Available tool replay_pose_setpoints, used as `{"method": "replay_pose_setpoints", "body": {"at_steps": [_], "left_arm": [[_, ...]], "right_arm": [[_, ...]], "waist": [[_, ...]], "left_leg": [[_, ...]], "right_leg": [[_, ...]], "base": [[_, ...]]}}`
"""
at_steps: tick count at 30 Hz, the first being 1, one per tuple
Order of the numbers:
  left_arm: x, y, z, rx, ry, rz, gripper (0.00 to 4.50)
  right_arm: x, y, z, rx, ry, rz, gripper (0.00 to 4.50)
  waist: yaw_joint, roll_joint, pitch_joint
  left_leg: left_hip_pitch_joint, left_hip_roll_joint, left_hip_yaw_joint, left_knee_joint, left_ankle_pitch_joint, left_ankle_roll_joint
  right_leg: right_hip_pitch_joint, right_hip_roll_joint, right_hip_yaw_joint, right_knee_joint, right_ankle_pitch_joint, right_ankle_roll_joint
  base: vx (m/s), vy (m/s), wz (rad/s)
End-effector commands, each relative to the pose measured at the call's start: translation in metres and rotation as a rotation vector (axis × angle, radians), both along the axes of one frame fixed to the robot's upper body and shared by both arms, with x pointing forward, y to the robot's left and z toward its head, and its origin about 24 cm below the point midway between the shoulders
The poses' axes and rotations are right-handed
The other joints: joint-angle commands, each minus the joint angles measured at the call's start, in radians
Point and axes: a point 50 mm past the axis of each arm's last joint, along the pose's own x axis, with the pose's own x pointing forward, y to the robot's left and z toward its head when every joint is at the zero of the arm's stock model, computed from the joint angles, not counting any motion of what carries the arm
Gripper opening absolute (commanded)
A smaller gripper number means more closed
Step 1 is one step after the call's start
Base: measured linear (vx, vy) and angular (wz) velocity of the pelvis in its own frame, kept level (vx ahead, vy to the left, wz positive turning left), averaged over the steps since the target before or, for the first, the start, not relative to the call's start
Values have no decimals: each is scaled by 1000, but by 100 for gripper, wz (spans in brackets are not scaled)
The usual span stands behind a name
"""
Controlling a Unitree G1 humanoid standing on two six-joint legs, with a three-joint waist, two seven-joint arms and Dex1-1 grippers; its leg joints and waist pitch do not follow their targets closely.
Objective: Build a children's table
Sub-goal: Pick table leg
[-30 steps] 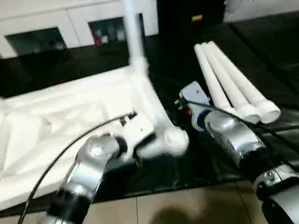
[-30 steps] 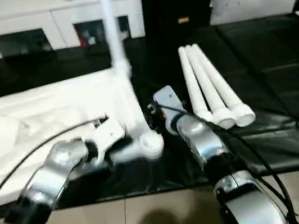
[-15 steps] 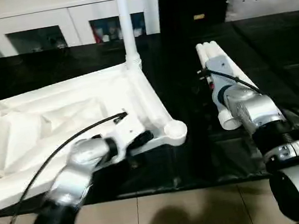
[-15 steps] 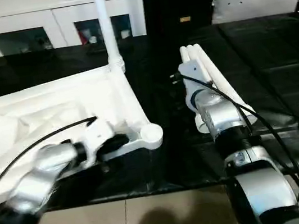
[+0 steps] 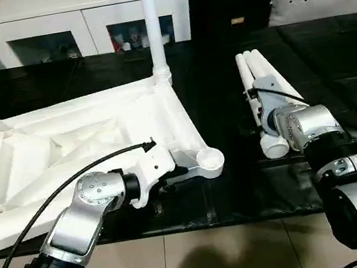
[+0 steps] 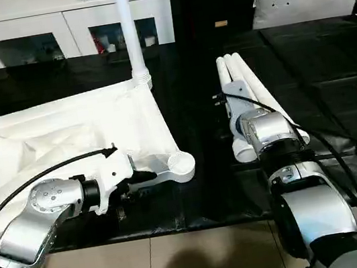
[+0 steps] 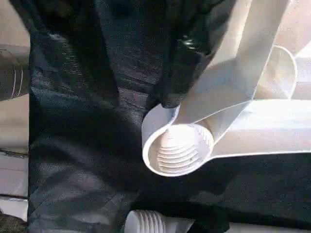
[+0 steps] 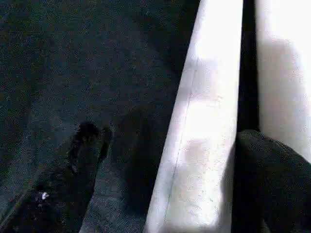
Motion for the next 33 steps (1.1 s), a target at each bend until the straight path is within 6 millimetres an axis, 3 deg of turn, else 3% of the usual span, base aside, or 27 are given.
{"method": "replay_pose_setpoints", "body": {"at_steps": [1, 7, 9, 11, 26, 33], "left_arm": [[1, 0, 7, 4, -19, 0, 207], [3, 0, 9, 15, -25, 15, 258], [3, 1, 9, 19, -23, 18, 260], [4, 0, 9, 23, -23, 22, 297], [6, 0, 10, 26, -31, 39, 426], [17, 3, 13, 3, -67, 150, 450]], "right_arm": [[-3, 2, -5, 47, 55, 1, 450], [-7, 1, -12, 90, 106, 6, 377], [-8, 1, -13, 103, 116, 6, 373], [-9, 1, -15, 112, 127, 10, 347], [-12, 6, -20, 153, 147, 42, 217], [-8, 11, -16, 260, 37, 42, 182]], "waist": [[5, -4, -68], [7, -3, -67], [7, -4, -68], [7, -5, -68], [10, -3, -69], [8, -3, -69]], "left_leg": [[3, 19, -2, -62, -124, 10], [4, 20, -2, -62, -137, 5], [5, 20, -2, -62, -133, 4], [3, 20, -2, -62, -134, 5], [4, 20, -3, -61, -132, 7], [3, 21, -3, -62, -139, 7]], "right_leg": [[64, -67, 45, -62, -152, -206], [62, -67, 45, -64, -168, -206], [63, -67, 44, -64, -170, -204], [63, -68, 44, -65, -171, -205], [63, -68, 43, -65, -175, -205], [63, -69, 43, -66, -174, -201]], "base": [[0, 0, 0], [0, 0, 0], [0, 0, 0], [0, 0, 0], [0, 0, 0], [0, 0, 0]]}}
